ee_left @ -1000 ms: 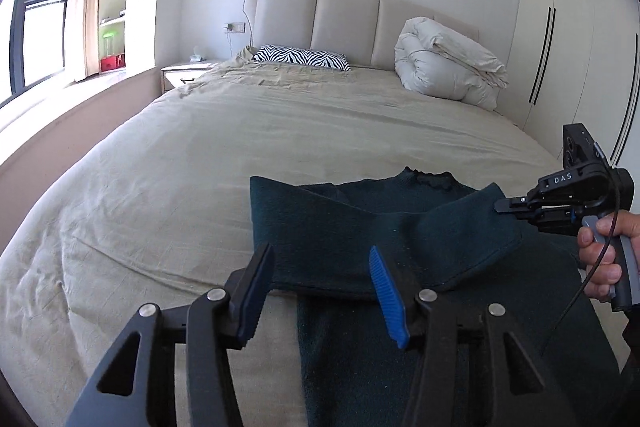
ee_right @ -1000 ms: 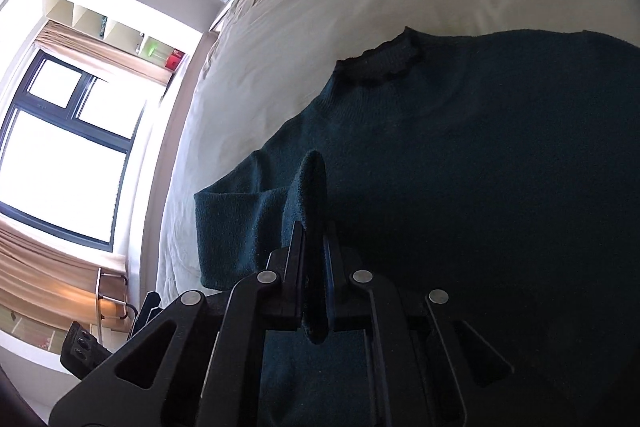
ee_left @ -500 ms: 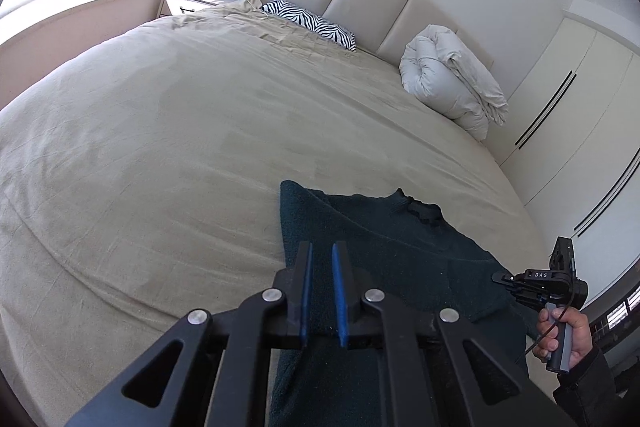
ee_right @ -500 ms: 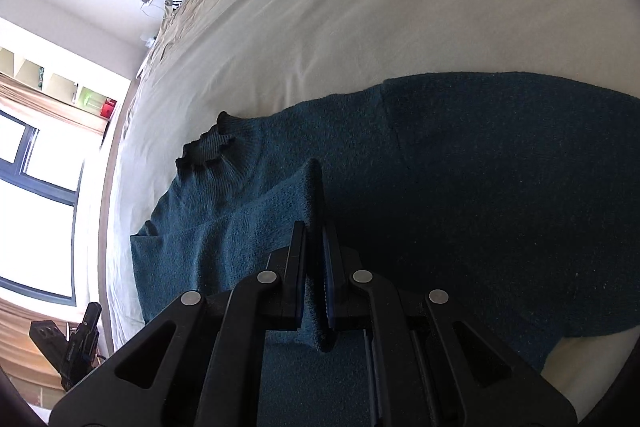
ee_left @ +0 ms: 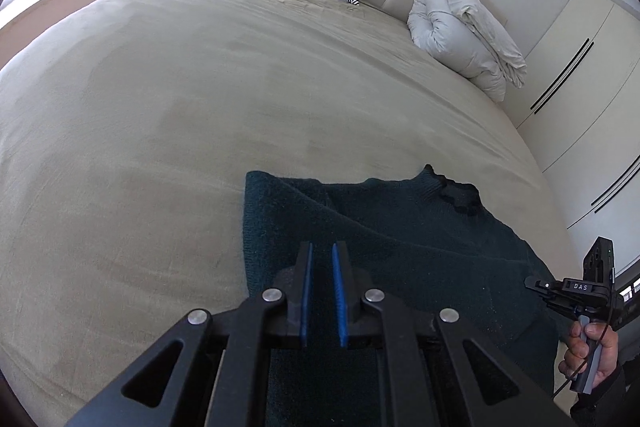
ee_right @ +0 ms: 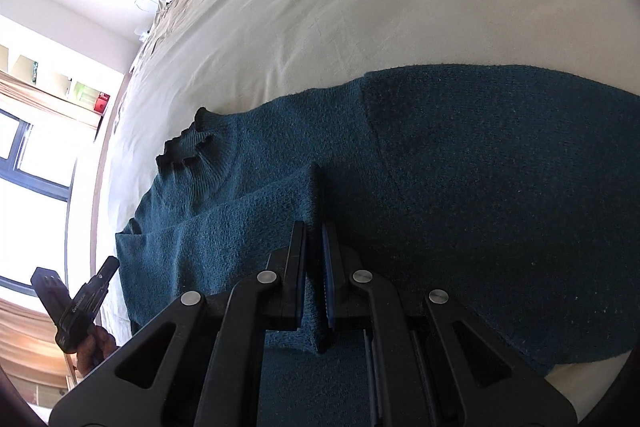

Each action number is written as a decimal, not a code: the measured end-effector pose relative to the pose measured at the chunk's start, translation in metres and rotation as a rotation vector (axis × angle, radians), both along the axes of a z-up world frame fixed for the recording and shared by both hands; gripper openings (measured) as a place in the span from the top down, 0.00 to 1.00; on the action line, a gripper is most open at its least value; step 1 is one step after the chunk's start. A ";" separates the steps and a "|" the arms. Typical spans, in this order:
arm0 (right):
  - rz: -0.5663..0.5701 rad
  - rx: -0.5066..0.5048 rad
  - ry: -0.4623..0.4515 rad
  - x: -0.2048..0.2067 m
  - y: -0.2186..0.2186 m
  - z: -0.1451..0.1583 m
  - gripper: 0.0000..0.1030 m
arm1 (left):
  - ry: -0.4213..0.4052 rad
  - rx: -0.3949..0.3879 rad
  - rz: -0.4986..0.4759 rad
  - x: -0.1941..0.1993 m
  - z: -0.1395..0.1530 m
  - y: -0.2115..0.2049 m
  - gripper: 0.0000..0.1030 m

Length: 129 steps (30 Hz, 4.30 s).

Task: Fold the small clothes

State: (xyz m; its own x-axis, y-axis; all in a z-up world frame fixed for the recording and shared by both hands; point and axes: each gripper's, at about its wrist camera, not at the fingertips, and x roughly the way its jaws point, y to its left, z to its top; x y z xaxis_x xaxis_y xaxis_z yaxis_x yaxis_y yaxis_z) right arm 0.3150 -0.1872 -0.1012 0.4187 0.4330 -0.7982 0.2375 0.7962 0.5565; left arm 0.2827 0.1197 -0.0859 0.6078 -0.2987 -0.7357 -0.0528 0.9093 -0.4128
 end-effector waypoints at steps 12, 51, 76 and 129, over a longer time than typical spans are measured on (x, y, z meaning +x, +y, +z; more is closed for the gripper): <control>-0.048 0.020 -0.022 -0.004 -0.017 -0.004 0.96 | 0.005 0.044 -0.010 0.003 -0.028 -0.002 0.94; 0.025 0.366 -0.154 -0.023 0.016 -0.038 1.00 | -0.035 -0.058 -0.035 0.017 -0.023 0.019 0.93; -0.696 0.222 -0.242 -0.304 -0.256 -0.011 0.41 | -0.095 -0.082 -0.138 -0.129 0.025 -0.076 0.39; 0.309 -1.120 -0.484 -0.212 0.149 0.049 0.93 | 0.313 -0.619 -0.378 0.004 0.002 -0.192 0.79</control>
